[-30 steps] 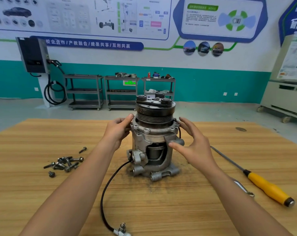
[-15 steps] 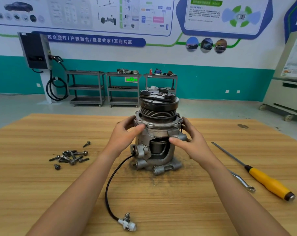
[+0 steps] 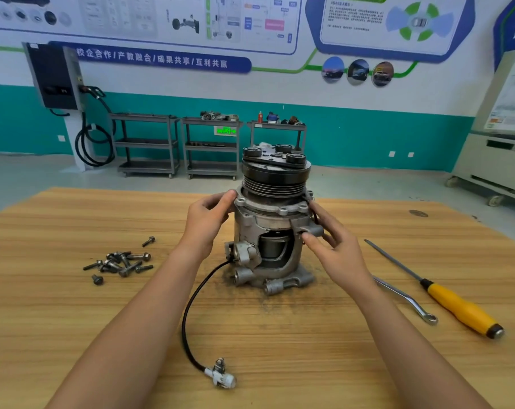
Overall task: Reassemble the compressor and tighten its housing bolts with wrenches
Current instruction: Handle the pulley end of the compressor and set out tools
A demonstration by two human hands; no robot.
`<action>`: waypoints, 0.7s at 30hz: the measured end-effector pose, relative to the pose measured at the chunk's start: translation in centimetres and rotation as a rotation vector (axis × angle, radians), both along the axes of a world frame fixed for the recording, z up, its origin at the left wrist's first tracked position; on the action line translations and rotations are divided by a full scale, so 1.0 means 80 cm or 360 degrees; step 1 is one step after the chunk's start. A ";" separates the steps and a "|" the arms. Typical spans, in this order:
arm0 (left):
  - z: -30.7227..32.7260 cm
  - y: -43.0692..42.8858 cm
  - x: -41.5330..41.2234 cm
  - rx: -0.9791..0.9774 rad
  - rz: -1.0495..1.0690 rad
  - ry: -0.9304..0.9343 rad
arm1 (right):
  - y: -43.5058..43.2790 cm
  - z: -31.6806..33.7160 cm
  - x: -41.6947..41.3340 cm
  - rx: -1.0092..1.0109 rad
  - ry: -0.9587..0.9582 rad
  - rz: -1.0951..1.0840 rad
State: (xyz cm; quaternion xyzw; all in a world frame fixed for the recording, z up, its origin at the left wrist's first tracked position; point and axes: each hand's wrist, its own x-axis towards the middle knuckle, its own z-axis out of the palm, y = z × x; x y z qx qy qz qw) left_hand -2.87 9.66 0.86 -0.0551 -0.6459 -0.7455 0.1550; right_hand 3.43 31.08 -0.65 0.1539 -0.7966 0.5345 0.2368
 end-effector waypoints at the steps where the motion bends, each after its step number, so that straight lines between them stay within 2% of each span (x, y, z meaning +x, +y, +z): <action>1: 0.001 0.001 -0.002 0.0067 -0.0026 -0.0049 | -0.002 -0.002 0.002 0.0030 0.0033 -0.0027; 9: 0.007 -0.002 -0.010 0.0192 -0.0168 -0.0194 | -0.010 0.002 -0.004 -0.0143 0.0019 -0.0099; 14: 0.007 -0.001 -0.012 0.0172 -0.0140 -0.0195 | -0.009 0.015 -0.016 -0.0157 -0.0228 0.0057; 21: 0.011 0.008 -0.031 0.0245 -0.0003 -0.0300 | -0.008 0.020 -0.020 -0.0222 -0.0280 0.0073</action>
